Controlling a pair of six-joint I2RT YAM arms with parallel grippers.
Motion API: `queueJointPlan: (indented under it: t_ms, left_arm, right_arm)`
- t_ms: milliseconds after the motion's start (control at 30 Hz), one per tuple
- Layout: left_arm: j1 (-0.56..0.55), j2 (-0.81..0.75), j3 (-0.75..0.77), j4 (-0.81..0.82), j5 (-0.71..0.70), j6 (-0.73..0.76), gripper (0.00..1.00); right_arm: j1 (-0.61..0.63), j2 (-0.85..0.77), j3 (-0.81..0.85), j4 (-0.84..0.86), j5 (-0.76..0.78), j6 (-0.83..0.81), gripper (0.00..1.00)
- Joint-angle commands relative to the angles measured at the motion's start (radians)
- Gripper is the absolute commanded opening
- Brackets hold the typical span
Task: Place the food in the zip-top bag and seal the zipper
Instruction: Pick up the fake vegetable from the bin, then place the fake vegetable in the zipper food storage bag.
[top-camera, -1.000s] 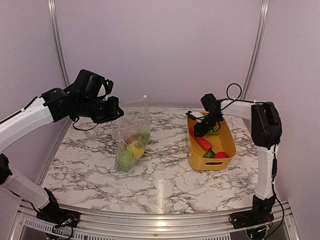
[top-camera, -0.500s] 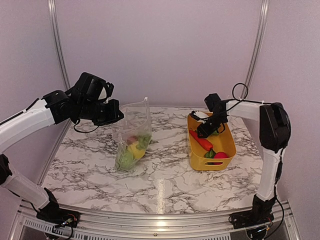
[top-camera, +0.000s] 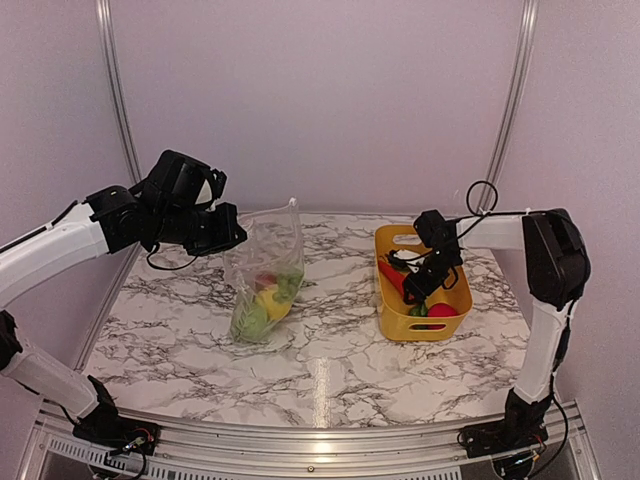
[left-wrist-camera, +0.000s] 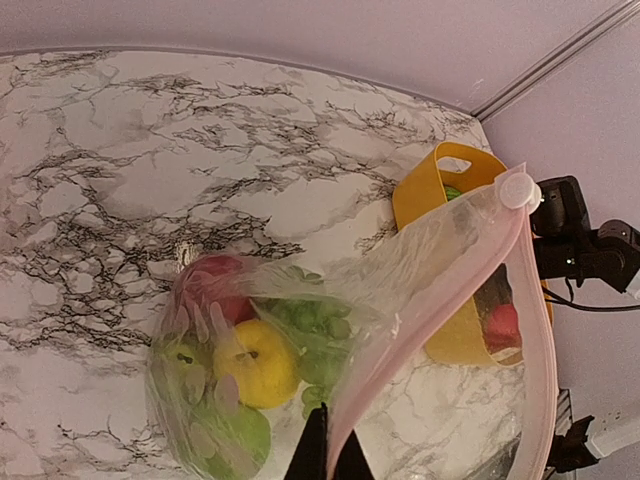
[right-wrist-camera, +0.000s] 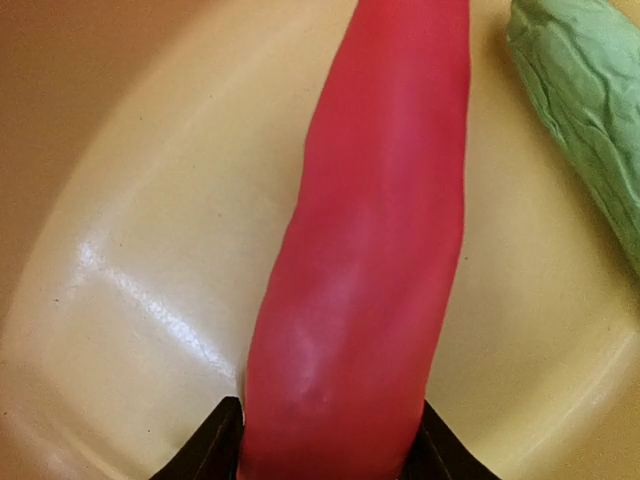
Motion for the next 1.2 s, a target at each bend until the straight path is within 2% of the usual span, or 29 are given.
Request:
queueJointPlan:
  t_ms: [0, 267, 567, 700, 800, 1000, 1100, 1167]
  left_arm:
    - [0.004, -0.026, -0.012, 0.018, 0.001, -0.010, 0.00]
    - [0.004, -0.022, 0.000, 0.020, -0.001, -0.006, 0.00]
    - [0.004, 0.009, 0.012, 0.050, 0.023, 0.004, 0.00]
    - [0.005, 0.035, 0.027, 0.057, 0.040, 0.017, 0.00]
    - [0.004, 0.053, 0.040, 0.060, 0.051, 0.026, 0.00]
    - [0.004, 0.081, 0.068, 0.061, 0.060, 0.048, 0.00]
    - [0.004, 0.093, 0.085, 0.058, 0.061, 0.054, 0.00]
    - [0.004, 0.098, 0.095, 0.056, 0.061, 0.055, 0.00]
  right_arm:
    - [-0.016, -0.021, -0.002, 0.010, 0.017, -0.012, 0.49]
    - [-0.023, -0.042, 0.030, -0.001, 0.008, -0.027, 0.31]
    - [-0.023, -0.238, 0.070, -0.054, 0.026, -0.135, 0.20]
    - [-0.023, -0.276, 0.167, -0.135, -0.012, -0.205, 0.14]
    - [-0.023, -0.275, 0.283, -0.191, -0.075, -0.214, 0.14]
    - [0.006, -0.245, 0.513, -0.297, -0.298, -0.144, 0.13]
    - [0.087, -0.259, 0.540, -0.322, -0.344, -0.167, 0.12]
    - [0.171, -0.276, 0.534, -0.333, -0.287, -0.243, 0.12]
